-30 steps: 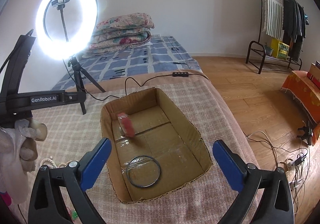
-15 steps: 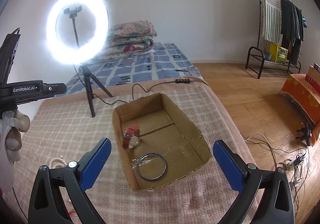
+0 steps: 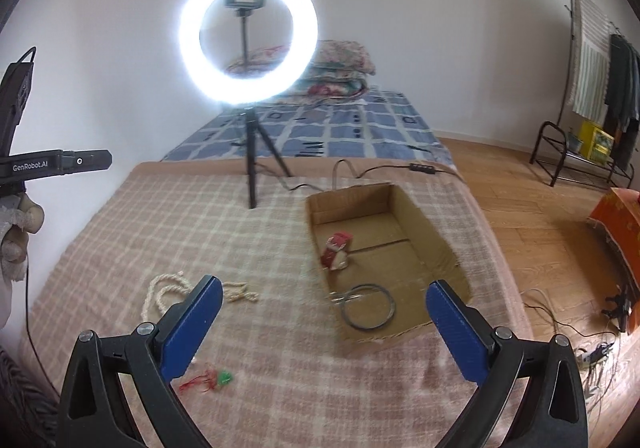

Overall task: Organize jewelry
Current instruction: 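Withdraw both open tools from the box back toward the remaining jewelry, then close the left tool on the twisted pearl necklace while the right tool grasps the green pendant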

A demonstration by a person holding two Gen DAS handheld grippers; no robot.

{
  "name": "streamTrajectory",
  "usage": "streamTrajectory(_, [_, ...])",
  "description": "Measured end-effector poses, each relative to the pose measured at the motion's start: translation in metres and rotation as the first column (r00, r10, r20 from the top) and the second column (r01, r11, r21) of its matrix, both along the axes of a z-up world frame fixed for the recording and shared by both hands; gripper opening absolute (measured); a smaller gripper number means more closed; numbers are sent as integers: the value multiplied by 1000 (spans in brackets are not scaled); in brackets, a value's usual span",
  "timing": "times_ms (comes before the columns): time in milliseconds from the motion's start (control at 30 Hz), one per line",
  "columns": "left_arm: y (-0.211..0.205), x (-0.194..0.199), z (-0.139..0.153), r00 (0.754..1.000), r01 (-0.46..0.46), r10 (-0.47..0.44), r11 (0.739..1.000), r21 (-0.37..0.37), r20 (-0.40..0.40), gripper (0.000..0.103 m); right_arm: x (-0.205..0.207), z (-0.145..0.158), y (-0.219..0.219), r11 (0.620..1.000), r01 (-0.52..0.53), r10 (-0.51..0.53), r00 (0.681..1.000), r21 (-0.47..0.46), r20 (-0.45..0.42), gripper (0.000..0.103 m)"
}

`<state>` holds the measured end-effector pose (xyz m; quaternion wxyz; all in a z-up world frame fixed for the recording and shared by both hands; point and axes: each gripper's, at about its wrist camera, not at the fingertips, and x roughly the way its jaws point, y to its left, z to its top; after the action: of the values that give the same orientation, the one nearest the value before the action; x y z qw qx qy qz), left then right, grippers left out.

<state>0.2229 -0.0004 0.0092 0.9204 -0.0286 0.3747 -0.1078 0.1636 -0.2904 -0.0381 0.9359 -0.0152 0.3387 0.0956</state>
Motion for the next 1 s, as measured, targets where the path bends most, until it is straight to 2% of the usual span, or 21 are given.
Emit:
streamTrajectory(167, [21, -27, -22, 999, -4, 4, 1000, 3, -36, 53, -12, -18, 23, 998, -62, 63, 997, 34, -37, 103])
streamTrajectory(300, [33, -40, -51, 995, -12, 11, 1000, -17, -99, 53, -13, -42, 39, 997, -70, 73, 988, 23, -133, 101])
streamTrajectory(467, [41, -47, -92, 980, -18, 13, 1000, -23, -198, 53, -5, -75, 46, 995, -59, 78, 955, 77, -285, 89])
streamTrajectory(600, [41, -48, -121, 956, -7, -9, 999, -53, -293, 53, 2, -103, 53, 993, -50, 88, 915, 106, -393, 77])
streamTrajectory(700, [43, -45, -127, 953, -13, 2, 999, -34, -302, 53, 6, -115, 55, 993, -30, 76, 898, 113, -434, 69])
streamTrajectory(900, [52, -28, -141, 939, -28, 15, 999, -34, -345, 53, 19, -134, 52, 989, 14, 63, 864, 150, -499, 62])
streamTrajectory(967, [52, -20, -147, 934, -30, 18, 999, -29, -357, 53, 22, -143, 53, 988, 29, 56, 848, 152, -526, 58])
streamTrajectory(1000, [52, -17, -151, 932, -34, 23, 999, -26, -362, 53, 24, -148, 53, 987, 38, 54, 838, 155, -542, 52])
